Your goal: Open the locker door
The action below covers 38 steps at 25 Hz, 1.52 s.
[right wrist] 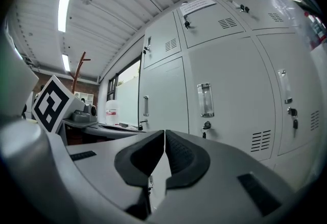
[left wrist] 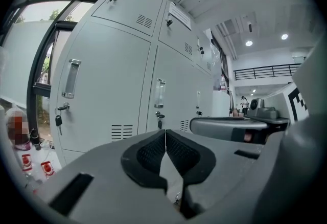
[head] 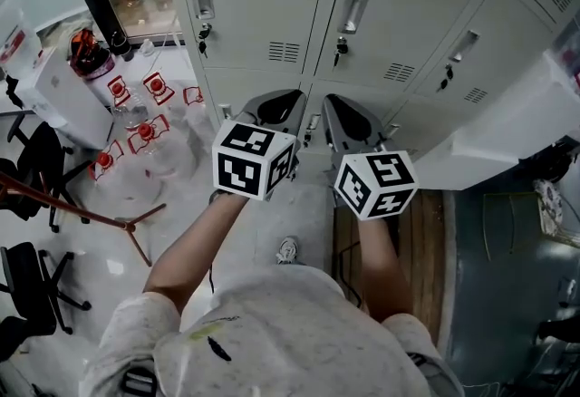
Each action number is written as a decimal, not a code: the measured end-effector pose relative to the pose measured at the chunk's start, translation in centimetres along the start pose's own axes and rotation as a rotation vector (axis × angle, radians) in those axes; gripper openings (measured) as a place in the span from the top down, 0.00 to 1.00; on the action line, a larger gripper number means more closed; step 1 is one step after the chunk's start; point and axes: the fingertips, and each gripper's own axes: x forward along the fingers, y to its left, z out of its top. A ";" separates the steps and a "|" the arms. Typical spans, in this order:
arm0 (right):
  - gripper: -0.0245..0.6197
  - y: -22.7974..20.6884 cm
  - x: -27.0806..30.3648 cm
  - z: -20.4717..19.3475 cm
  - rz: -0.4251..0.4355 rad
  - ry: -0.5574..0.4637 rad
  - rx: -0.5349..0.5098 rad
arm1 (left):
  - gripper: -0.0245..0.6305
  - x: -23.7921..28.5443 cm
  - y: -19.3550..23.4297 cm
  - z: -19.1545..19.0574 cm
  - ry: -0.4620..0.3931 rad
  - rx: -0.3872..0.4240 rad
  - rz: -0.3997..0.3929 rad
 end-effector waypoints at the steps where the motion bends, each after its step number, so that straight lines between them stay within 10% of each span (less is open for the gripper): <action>1: 0.96 -0.6 0.4 0.1 0.003 -0.001 0.000 | 0.95 0.6 0.1 0.2 0.000 0.002 0.001; 38: 0.89 -9.2 9.3 3.9 0.023 -0.052 -0.048 | 0.95 11.2 4.0 3.3 0.004 0.012 0.021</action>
